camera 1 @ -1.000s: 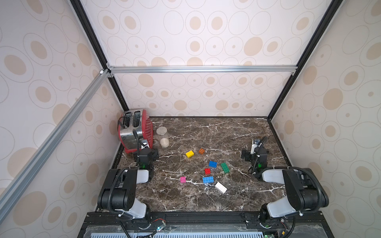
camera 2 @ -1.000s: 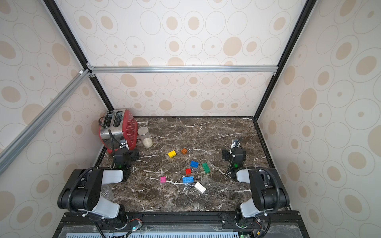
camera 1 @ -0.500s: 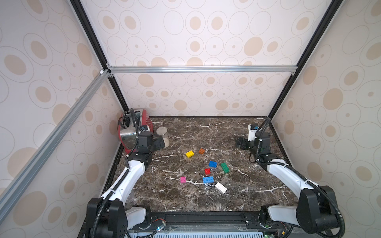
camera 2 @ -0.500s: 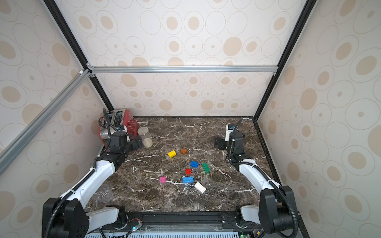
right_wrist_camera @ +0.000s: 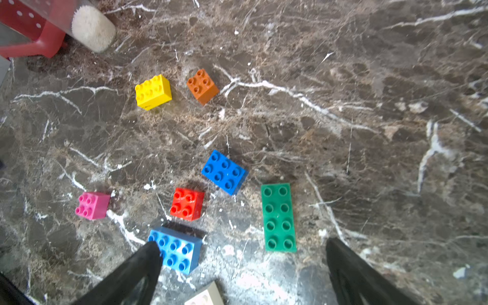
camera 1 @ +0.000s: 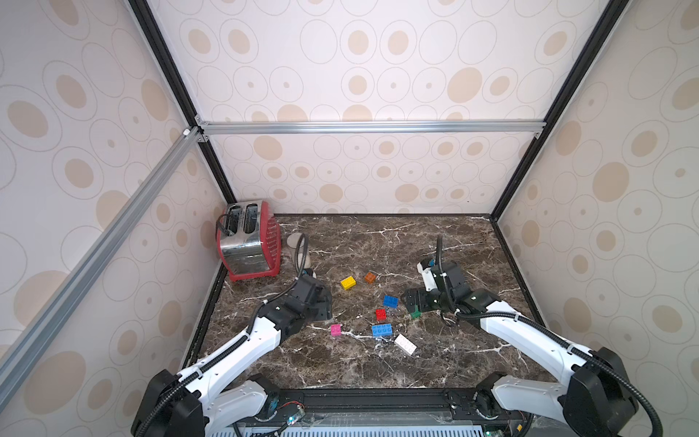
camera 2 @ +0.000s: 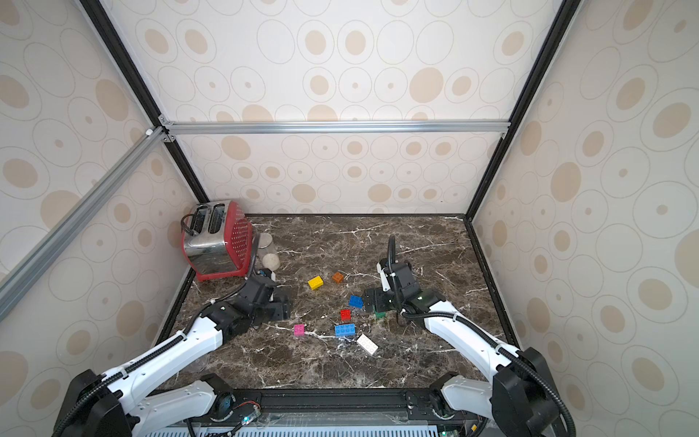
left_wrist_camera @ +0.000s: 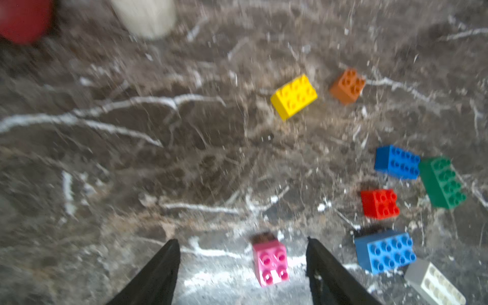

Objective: Assemble a heart with lego
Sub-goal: Adjust the lego brick at the center of the board.

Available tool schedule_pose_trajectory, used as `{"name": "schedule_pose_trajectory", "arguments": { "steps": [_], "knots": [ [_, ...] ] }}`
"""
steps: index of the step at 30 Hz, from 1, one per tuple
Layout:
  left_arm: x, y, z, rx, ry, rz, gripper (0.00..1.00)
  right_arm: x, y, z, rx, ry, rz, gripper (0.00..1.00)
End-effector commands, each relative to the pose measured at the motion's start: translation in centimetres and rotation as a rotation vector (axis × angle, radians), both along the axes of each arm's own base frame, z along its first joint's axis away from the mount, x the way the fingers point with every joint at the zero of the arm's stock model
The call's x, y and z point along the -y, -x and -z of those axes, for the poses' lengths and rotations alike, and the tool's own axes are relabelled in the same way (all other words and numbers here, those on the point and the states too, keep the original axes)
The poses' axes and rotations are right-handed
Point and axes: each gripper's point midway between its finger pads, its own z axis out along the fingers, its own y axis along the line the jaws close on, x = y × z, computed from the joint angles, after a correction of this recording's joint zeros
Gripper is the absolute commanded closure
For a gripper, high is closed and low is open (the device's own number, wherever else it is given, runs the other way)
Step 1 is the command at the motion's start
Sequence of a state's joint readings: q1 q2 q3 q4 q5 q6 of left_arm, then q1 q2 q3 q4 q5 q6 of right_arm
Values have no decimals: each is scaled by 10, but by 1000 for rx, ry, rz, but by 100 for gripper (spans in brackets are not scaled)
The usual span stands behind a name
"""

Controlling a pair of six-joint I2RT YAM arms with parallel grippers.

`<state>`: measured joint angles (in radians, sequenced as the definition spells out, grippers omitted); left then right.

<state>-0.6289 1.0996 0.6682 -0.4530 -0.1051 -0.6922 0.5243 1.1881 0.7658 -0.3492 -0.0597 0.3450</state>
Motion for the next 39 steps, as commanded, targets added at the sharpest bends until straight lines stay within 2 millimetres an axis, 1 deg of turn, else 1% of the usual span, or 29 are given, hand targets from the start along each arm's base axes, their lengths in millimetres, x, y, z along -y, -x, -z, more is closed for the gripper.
{"name": "schedule_pose_trajectory", "arguments": {
  "steps": [1,3,8,11,14,17,20,21,25,28,31,33,35,37,39],
  "knots": [
    [5,15,19,-63,-42,-50,27,11,19,14,-65,35,37,0],
    [12,14,31,-94,-61,-35,31,11,23,14,-65,28,34,0],
    [30,13,56,-167,-74,5,37,15,32,18,-69,34,32,0],
    [34,17,68,-217,-99,15,40,20,35,20,-61,37,46,0],
    [44,16,73,-232,-75,30,42,23,37,23,-54,39,54,0],
    [52,13,71,-239,-74,45,44,23,37,26,-62,45,56,0],
    [49,14,68,-242,-91,47,45,22,37,27,-68,49,49,1],
    [48,15,64,-236,-93,46,46,22,37,26,-64,49,51,1],
    [46,14,40,-181,-52,40,53,22,35,29,-67,57,51,1],
    [43,16,28,-156,-36,44,53,19,34,31,-71,48,45,1],
    [41,22,26,-163,-23,47,50,18,33,32,-75,51,43,1],
    [47,30,31,-209,17,65,46,19,32,33,-76,59,45,1],
    [53,39,40,-264,33,65,41,20,32,32,-72,62,46,1],
    [58,47,46,-283,8,77,36,20,33,32,-69,58,47,1],
    [63,48,52,-281,-35,113,32,19,32,33,-70,50,47,1]
  ]
}}
